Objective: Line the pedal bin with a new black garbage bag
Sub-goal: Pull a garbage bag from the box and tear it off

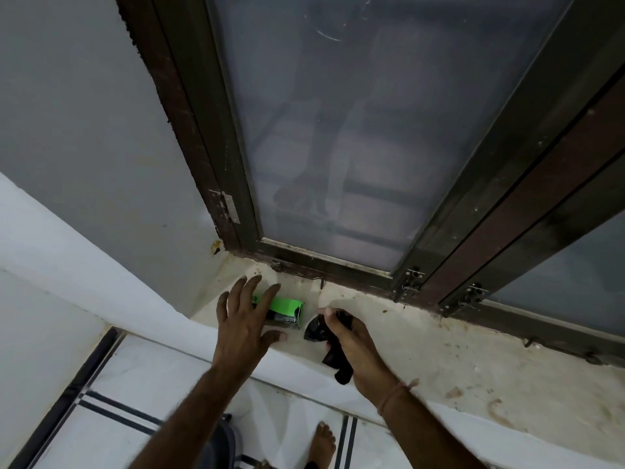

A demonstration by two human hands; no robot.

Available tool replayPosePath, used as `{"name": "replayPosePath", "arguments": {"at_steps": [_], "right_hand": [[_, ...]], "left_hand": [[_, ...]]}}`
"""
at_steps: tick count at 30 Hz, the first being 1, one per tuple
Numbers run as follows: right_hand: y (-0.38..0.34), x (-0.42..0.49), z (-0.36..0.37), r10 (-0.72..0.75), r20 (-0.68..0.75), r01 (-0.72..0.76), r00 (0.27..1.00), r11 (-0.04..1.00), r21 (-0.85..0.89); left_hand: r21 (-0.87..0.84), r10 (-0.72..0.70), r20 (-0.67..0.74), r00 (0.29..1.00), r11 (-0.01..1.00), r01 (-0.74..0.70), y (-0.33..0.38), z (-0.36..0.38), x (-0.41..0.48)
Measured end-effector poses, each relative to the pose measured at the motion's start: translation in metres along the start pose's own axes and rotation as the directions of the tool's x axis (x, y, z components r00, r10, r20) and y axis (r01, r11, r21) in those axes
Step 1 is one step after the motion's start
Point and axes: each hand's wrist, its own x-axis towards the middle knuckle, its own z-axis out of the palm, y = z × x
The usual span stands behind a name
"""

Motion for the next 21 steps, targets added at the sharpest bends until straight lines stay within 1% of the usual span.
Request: {"name": "replayPosePath", "arguments": {"at_steps": [1,2,3,4,5,6,7,8,9,10,13,15,16,18,21], "right_hand": [[0.000,-0.006,0.001,-0.021,0.017,0.021,1.000,1.000,-0.004],[0.001,-0.012,0.002,-0.035,0.042,0.036,0.999,0.999,-0.013],[0.002,-0.018,0.004,-0.040,0.069,0.042,0.997,0.999,-0.029],[0.004,-0.024,0.008,-0.042,0.103,0.046,0.994,0.998,-0.036],[0.006,-0.030,0.014,-0.036,0.134,0.042,0.990,0.998,-0.038],[0.011,-0.034,0.020,-0.025,0.150,0.030,0.988,0.999,-0.030],[0.014,-0.038,0.027,-0.007,0.162,0.010,0.987,1.000,-0.020],[0.020,-0.040,0.034,0.002,0.170,0.002,0.985,1.000,-0.025],[0.025,-0.043,0.042,0.014,0.180,-0.004,0.984,0.999,-0.053],[0.030,-0.045,0.050,0.017,0.195,-0.001,0.981,0.997,-0.083],[0.040,-0.050,0.072,0.053,0.224,-0.031,0.973,0.995,-0.098],[0.043,-0.056,0.084,0.046,0.243,-0.013,0.969,0.991,-0.136],[0.045,-0.059,0.087,0.028,0.258,0.012,0.966,0.988,-0.153],[0.050,-0.067,0.098,0.001,0.257,0.036,0.966,0.990,-0.139],[0.057,-0.078,0.116,-0.006,0.229,0.027,0.973,0.996,-0.086]], "left_hand": [[-0.045,-0.024,-0.075,0.997,0.999,0.021,0.009,-0.004,-0.011],[-0.126,-0.058,-0.133,0.989,0.991,0.041,0.019,-0.005,-0.024],[-0.247,-0.112,-0.142,0.983,0.966,0.075,0.031,-0.009,-0.037],[-0.409,-0.185,-0.076,0.980,0.902,0.138,0.045,-0.014,-0.047],[-0.578,-0.269,0.066,0.961,0.774,0.256,0.055,-0.016,-0.057],[-0.698,-0.328,0.247,0.912,0.593,0.402,0.063,-0.016,-0.064],[-0.733,-0.347,0.421,0.838,0.414,0.539,0.066,-0.015,-0.070],[-0.732,-0.331,0.529,0.781,0.289,0.618,0.067,-0.014,-0.074],[-0.732,-0.313,0.567,0.762,0.234,0.640,0.063,-0.013,-0.080],[-0.744,-0.302,0.568,0.766,0.212,0.634,0.058,-0.013,-0.085],[-0.806,-0.337,0.514,0.789,0.124,0.578,0.041,-0.022,-0.097],[-0.833,-0.371,0.495,0.785,0.052,0.550,0.026,-0.026,-0.108],[-0.841,-0.383,0.500,0.777,0.000,0.541,0.018,-0.026,-0.112],[-0.849,-0.409,0.505,0.760,-0.078,0.522,-0.005,-0.031,-0.124],[-0.845,-0.429,0.521,0.738,-0.139,0.516,-0.043,-0.037,-0.141]]}}
